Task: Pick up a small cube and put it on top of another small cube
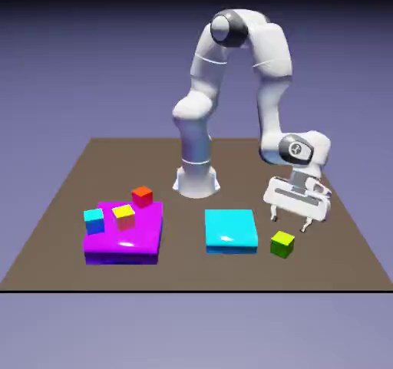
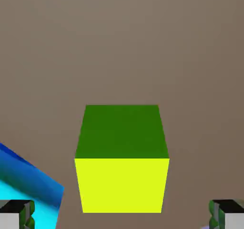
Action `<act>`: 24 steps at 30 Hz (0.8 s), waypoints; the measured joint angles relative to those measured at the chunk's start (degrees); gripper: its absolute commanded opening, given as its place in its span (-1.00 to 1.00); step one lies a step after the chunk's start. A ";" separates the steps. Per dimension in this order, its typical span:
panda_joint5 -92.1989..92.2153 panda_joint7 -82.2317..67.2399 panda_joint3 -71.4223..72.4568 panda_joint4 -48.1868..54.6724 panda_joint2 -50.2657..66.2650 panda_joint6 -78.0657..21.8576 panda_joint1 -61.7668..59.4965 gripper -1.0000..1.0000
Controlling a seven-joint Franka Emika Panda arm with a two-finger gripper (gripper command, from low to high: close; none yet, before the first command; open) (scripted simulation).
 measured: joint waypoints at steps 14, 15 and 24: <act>5.50 -3.70 0.32 -1.97 -7.76 -7.04 -3.07 -1.00; 6.49 -3.73 -0.12 -1.78 -8.54 -8.38 -5.14 -1.00; 15.42 -3.97 -4.10 -0.14 -15.48 -20.47 -23.86 -1.00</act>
